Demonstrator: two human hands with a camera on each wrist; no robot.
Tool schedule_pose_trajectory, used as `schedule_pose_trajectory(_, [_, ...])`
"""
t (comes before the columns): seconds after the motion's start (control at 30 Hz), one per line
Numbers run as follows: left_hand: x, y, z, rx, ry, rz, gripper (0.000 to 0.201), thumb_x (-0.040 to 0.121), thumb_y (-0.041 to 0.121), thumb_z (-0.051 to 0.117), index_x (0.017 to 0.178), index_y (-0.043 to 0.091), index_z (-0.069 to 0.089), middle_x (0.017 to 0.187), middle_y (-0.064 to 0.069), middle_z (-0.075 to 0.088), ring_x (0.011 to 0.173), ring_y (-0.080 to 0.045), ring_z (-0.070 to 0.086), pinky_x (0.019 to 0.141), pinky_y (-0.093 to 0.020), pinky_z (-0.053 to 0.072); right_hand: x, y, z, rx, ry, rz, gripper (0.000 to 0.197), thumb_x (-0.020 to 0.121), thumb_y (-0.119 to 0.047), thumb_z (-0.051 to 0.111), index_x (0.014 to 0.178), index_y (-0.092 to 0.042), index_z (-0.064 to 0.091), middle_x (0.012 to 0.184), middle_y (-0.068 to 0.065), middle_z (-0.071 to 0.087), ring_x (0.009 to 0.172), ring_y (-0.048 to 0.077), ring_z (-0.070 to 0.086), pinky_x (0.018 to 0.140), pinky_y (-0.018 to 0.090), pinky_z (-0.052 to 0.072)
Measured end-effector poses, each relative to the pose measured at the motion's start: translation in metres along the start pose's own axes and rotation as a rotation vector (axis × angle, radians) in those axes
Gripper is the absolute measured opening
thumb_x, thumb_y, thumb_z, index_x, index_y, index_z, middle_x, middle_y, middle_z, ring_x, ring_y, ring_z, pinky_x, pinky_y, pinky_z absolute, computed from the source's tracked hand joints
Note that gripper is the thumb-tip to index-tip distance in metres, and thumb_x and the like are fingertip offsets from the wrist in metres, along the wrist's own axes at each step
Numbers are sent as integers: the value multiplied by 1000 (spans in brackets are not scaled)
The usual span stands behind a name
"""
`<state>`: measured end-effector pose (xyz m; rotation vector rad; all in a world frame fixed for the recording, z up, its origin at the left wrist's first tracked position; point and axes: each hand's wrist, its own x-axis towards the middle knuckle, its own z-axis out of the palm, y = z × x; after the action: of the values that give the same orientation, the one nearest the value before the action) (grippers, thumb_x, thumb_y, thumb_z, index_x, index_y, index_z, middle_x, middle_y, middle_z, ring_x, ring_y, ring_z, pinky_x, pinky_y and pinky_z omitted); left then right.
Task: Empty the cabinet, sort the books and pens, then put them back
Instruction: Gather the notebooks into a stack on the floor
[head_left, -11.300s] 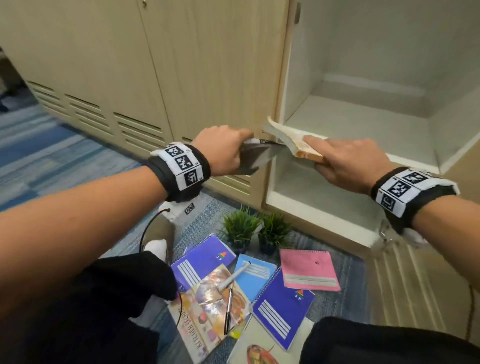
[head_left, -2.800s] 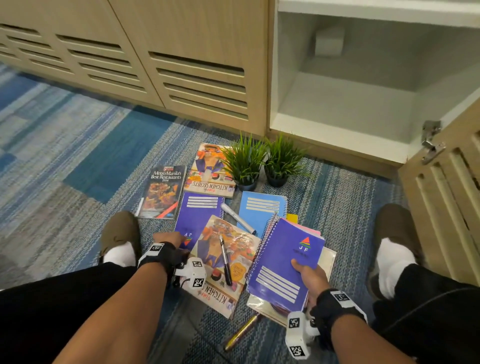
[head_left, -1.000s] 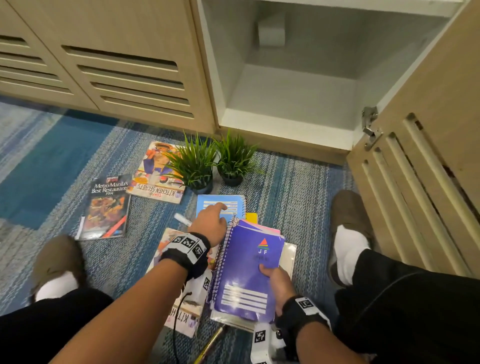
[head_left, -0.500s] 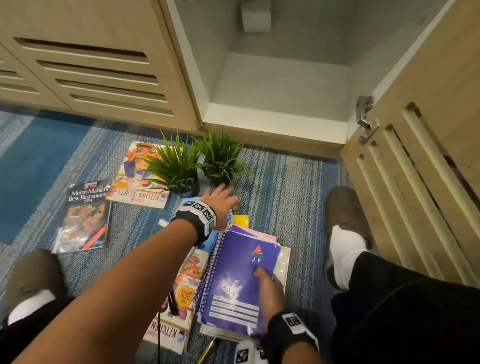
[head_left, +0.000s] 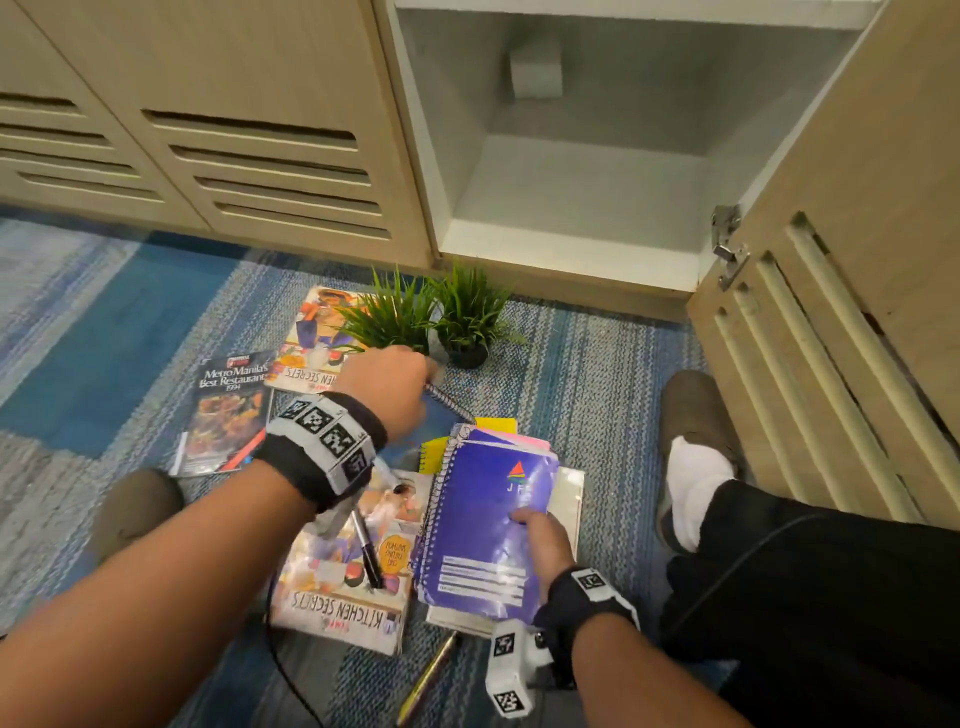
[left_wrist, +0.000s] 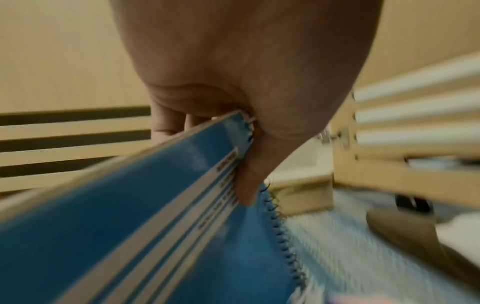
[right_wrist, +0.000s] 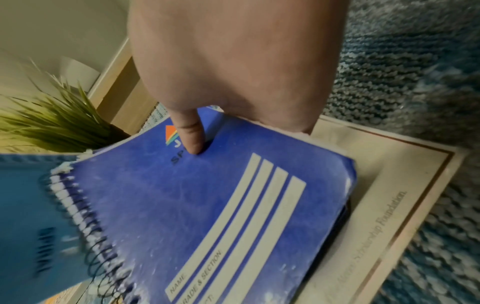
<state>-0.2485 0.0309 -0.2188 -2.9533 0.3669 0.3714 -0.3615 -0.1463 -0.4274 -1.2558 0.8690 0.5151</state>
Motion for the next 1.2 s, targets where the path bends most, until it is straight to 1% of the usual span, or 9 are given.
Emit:
schedule_pose_trajectory(0.13, [-32, -16, -47, -281, 249, -202, 34, 80, 14, 56, 110, 27, 66, 101, -11, 71, 94, -34, 65, 78, -39, 52, 12, 7, -4, -127, 0, 6, 20, 75, -18, 70, 91, -5, 72, 106, 22, 74, 100, 38, 70, 92, 51, 55])
schedule_pose_trajectory(0.27, [-40, -21, -44, -795, 348, -372, 24, 82, 16, 72, 105, 18, 68, 101, 3, 64, 95, -21, 59, 85, -31, 45, 13, 10, -9, -11, -41, 66, 58, 74, -36, 66, 120, 0, 68, 112, 22, 73, 104, 42, 69, 99, 56, 52])
schedule_pose_trajectory(0.4, [-47, 12, 40, -1413, 101, -522, 23, 71, 4, 82, 85, 11, 65, 83, -7, 67, 77, -21, 63, 75, -37, 51, -40, -25, -7, 298, -273, 206, 68, 96, -64, 35, 110, -9, 74, 101, 21, 76, 80, 35, 76, 68, 43, 63])
schedule_pose_trajectory(0.53, [-77, 46, 128, -977, -176, -506, 32, 71, 42, 80, 65, 19, 57, 62, 5, 59, 67, -20, 60, 65, -30, 51, -42, -24, -13, 451, -329, 160, 89, 86, -81, 26, 120, -11, 70, 116, 24, 72, 89, 38, 74, 75, 48, 61])
schedule_pose_trajectory(0.63, [-89, 48, 152, -690, -157, -497, 63, 75, 75, 50, 57, 15, 55, 54, 3, 55, 60, -19, 55, 57, -28, 39, -38, -16, -13, 313, -256, 217, 72, 88, -69, 52, 122, -9, 72, 119, 25, 70, 103, 43, 69, 97, 62, 50])
schedule_pose_trajectory(0.7, [-82, 38, 155, -765, -76, -611, 63, 82, 69, 47, 56, 12, 57, 54, 0, 59, 60, -22, 59, 58, -29, 44, -25, -9, -14, 130, -170, 135, 55, 76, -37, 81, 121, -7, 70, 114, 20, 74, 102, 40, 71, 95, 62, 52])
schedule_pose_trajectory(0.87, [-32, 17, 169, -790, 66, -530, 16, 88, 15, 51, 88, 13, 66, 92, -11, 71, 80, -30, 68, 73, -40, 57, -15, -1, -15, 1, -125, 51, 27, 83, -7, 77, 110, -13, 73, 110, 11, 77, 99, 34, 73, 95, 57, 54])
schedule_pose_trajectory(1.0, [14, 12, 184, -759, -173, -553, 35, 86, 21, 54, 120, 19, 57, 118, -8, 65, 108, -33, 62, 95, -40, 50, -14, 0, -17, 17, -113, 44, 28, 86, -3, 74, 112, -10, 71, 107, 10, 78, 100, 34, 73, 95, 55, 54])
schedule_pose_trajectory(1.2, [43, 7, 200, -973, -304, -770, 36, 77, 21, 68, 107, 8, 54, 112, -16, 65, 105, -33, 63, 92, -42, 53, -9, 2, -16, 24, -78, 34, 25, 86, -1, 73, 108, -11, 72, 104, 7, 78, 94, 30, 74, 86, 46, 59])
